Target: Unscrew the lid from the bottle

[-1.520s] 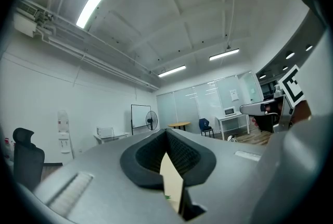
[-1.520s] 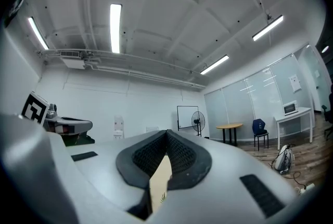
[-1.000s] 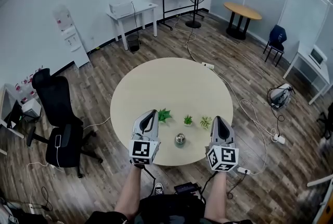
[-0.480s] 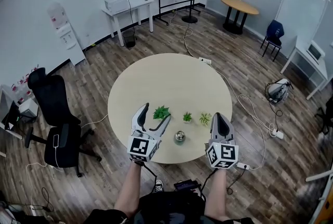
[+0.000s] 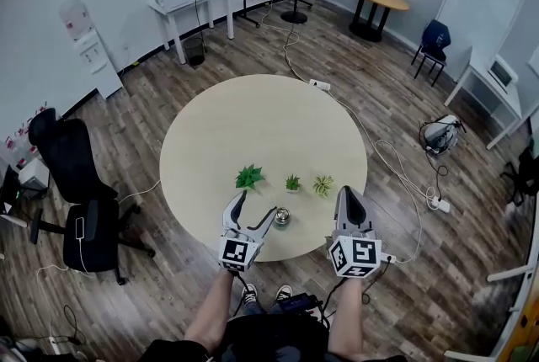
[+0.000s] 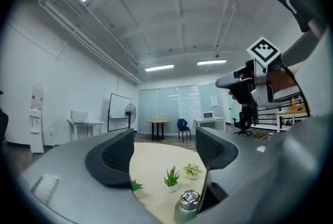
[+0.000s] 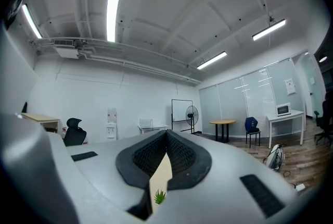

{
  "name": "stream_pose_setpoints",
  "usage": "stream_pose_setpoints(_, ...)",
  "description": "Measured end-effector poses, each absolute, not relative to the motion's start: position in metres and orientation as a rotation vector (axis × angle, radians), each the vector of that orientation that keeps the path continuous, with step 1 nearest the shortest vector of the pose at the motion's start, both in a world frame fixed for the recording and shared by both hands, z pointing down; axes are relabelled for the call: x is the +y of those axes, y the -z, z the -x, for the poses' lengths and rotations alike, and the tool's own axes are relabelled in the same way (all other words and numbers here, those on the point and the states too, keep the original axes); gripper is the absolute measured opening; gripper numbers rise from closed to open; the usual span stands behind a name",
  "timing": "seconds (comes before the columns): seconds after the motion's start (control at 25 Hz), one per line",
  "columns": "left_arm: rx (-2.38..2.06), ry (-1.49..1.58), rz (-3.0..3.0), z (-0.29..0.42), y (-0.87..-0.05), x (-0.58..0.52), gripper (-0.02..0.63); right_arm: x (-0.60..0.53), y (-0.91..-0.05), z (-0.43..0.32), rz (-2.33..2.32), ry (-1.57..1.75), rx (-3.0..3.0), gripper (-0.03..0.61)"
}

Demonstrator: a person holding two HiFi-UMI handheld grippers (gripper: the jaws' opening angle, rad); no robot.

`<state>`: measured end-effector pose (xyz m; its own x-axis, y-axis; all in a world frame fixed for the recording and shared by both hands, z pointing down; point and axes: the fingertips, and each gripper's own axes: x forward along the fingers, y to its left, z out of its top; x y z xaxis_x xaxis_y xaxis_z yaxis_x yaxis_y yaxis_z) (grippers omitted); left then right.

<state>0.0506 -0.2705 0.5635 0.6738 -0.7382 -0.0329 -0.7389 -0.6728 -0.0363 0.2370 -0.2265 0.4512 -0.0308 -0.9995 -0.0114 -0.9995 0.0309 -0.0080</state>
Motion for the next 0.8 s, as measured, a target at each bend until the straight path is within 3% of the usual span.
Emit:
stream_pose_setpoints(0.16,1.244,0.035,2.923,-0.070,-0.628,-0.265,0.373,-0.229,-0.460,-0.236,2.191,0.023,2.263,0.003)
stream_pose_setpoints(0.24,1.199,0.090,2.993,-0.086,-0.660,-0.260,0.420,-0.230,-0.462,-0.235,2.193,0.021,2.283,0.003)
stream_pose_setpoints(0.8,1.214,0.464,3.124,-0.124,-0.803,-0.256,0.453,-0.226,-0.484,-0.244,2.161,0.101,2.308,0.003)
